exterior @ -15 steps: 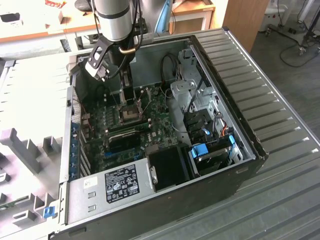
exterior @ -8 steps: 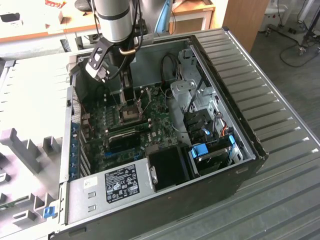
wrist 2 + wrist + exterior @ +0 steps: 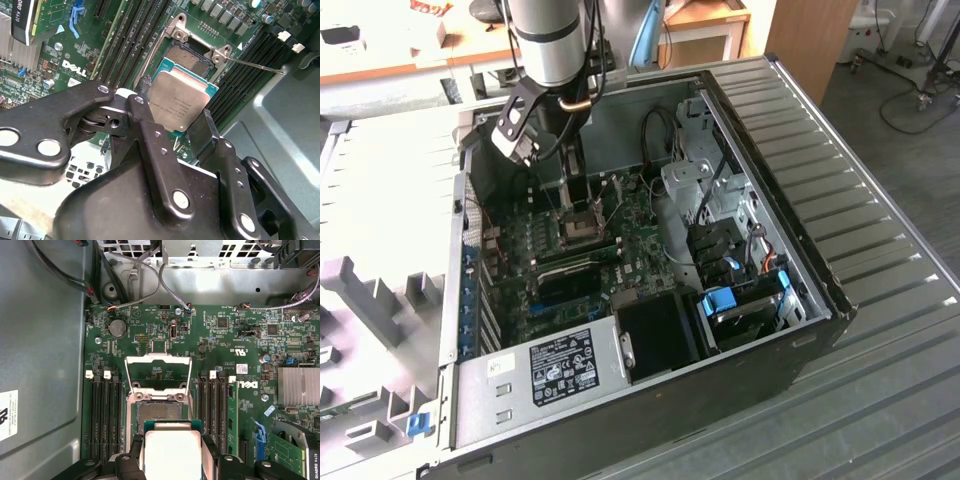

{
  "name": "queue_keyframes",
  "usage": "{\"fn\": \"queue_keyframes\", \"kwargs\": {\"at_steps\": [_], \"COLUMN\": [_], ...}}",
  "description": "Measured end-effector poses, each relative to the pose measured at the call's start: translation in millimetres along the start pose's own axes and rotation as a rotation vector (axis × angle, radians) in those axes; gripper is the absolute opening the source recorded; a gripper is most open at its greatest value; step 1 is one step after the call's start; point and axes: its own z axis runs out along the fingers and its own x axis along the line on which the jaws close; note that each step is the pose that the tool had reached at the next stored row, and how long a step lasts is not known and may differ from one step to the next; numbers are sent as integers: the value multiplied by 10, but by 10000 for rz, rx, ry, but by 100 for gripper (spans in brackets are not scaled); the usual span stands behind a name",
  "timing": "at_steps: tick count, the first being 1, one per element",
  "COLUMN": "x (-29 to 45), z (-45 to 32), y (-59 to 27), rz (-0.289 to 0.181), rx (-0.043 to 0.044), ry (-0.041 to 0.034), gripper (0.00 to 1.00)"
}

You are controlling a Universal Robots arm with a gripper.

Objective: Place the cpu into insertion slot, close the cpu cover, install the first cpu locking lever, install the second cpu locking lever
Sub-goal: 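Place the cpu into insertion slot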

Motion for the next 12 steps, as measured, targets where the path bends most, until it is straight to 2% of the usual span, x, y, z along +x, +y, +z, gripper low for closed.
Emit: {"fn": "queue_keyframes", "kwargs": {"at_steps": [12], "x": [-2], "z": [76], "y": [-4], "rz": [0], "rx": [0], "ry": [0], "gripper": [54]}}
